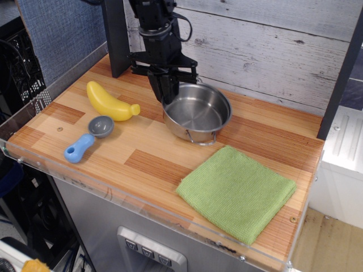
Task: Move the pot from right side to left side
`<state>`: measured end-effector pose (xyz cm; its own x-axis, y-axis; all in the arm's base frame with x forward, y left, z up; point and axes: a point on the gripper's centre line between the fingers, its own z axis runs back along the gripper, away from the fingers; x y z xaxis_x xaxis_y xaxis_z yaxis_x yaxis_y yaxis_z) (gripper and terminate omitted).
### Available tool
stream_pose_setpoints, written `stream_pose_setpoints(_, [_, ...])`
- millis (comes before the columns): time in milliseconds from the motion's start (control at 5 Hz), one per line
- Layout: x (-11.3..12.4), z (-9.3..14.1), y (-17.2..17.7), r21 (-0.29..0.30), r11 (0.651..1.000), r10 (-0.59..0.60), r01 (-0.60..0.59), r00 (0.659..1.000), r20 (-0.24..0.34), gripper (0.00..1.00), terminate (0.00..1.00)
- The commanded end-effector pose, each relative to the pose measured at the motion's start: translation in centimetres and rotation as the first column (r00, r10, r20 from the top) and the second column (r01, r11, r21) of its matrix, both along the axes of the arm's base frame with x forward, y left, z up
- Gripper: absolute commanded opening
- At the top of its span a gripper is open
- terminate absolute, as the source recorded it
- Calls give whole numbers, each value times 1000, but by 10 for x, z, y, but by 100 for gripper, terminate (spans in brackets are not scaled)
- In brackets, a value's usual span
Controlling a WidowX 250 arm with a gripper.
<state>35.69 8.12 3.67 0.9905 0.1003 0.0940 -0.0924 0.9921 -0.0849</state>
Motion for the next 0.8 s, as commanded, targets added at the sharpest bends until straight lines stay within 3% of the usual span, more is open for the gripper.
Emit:
stream_pose_setpoints(0, [0,9,27,14,1000,21,-21,1000,22,0,0])
stream_pose_setpoints(200, [-8,10,24,19,1000,-5,5,1000,3,100,0])
stream_pose_setpoints(400, [-9,24,25,3,1000,3,-3,1000,25,100,0])
stream_pose_setpoints(600, [-11,53,20,-1,1000,-14,14,999,38,100,0])
